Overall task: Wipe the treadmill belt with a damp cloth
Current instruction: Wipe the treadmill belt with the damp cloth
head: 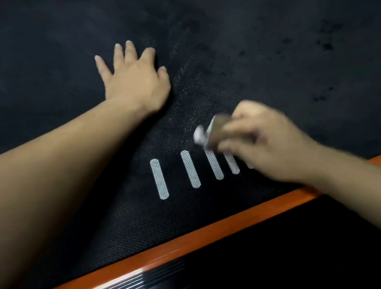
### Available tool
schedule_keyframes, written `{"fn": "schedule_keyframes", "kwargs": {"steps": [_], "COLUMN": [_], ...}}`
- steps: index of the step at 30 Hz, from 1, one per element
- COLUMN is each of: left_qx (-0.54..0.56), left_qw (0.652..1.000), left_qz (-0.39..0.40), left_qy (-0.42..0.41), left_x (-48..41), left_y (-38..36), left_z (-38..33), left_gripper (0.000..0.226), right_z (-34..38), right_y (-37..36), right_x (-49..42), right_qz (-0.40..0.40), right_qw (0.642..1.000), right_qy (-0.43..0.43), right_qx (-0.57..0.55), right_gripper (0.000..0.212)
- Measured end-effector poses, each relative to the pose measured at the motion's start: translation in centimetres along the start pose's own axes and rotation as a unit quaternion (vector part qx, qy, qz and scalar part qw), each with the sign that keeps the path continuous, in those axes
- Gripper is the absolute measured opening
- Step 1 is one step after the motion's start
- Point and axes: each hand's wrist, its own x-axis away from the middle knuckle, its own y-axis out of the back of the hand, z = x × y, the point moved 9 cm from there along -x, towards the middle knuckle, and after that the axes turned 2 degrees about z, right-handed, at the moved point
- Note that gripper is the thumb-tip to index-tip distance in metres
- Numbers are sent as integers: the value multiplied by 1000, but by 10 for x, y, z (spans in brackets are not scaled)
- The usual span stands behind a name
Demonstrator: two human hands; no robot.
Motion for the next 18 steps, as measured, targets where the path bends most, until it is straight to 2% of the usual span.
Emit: {"fn": "schedule_keyframes", "kwargs": {"steps": [2,3,4,5,8,9,12,14,16,18], "left_qx": [-18,-29,-39,-46,-57,-61,-64,-59,-57,-57], "left_qw": [1000,999,999,999,998,998,998,998,998,998], "left_qz": [5,6,6,6,8,7,10,12,15,24], "left_qy": [19,21,19,15,8,6,0,0,4,5], "left_x": [-5,-5,-5,-4,-1,-1,0,0,0,0], "left_y": [-4,-7,-8,-9,-9,-9,-10,-9,-8,-10], "left_z": [-1,-1,-1,-2,-3,-4,-6,-7,-6,-6], "left_gripper": [62,65,66,67,68,68,67,66,66,67], "right_z": [19,18,9,-12,-73,-72,-20,-4,-26,-72], "right_y": [-12,-9,-2,9,45,44,7,-4,11,41], "right_x": [11,8,-1,-16,-45,-43,-22,-20,-53,-99], "right_qz": [81,86,61,16,-118,-127,-28,27,-21,-110], "right_qw": [994,992,994,997,984,983,998,996,994,989], "right_qy": [50,72,91,74,-75,-77,41,90,87,-7], "right_qx": [-62,-59,-22,19,115,108,33,12,66,102], "right_gripper": [16,16,15,18,37,35,21,21,24,31]}}
